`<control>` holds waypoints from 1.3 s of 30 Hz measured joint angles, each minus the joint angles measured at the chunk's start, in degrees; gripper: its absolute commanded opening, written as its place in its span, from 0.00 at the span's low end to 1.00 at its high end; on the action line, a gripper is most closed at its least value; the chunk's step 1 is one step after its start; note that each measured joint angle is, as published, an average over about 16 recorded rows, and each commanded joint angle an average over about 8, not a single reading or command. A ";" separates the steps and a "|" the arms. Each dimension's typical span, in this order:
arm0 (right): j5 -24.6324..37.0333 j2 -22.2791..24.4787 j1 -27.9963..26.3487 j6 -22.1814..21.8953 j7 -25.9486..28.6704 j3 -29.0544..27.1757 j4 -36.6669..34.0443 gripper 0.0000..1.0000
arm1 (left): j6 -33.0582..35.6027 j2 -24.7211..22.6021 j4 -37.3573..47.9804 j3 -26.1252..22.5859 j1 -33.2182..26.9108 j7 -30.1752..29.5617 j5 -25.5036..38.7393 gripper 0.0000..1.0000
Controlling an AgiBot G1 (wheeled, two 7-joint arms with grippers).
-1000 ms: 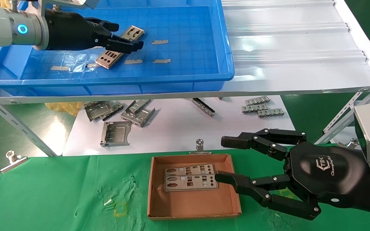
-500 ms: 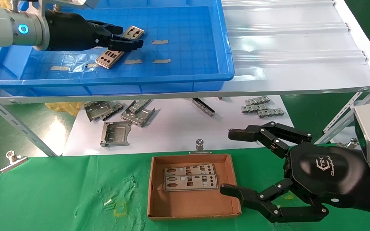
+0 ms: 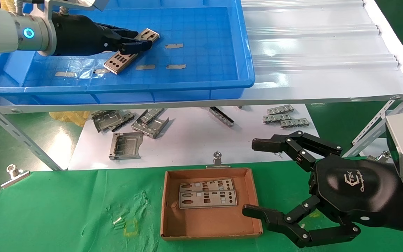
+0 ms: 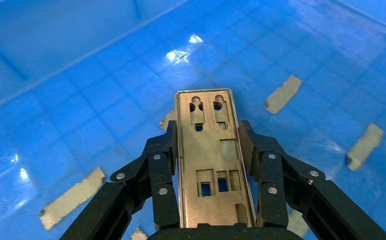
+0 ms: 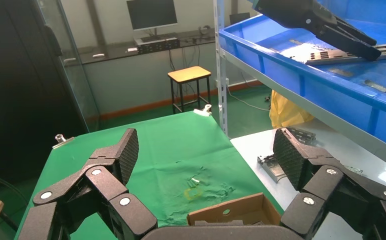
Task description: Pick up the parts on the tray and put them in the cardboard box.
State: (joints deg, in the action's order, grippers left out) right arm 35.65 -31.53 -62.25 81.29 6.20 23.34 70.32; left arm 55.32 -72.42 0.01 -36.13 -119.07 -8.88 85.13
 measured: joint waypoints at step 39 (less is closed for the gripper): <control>0.00 0.00 0.00 0.00 0.00 0.00 0.00 1.00 | -6.05 -0.20 0.06 0.81 0.81 -0.50 -1.15 1.00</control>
State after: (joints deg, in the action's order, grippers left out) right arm 35.65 -31.53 -62.25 81.29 6.20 23.35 70.32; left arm 49.27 -72.63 0.08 -35.32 -118.27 -9.39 83.98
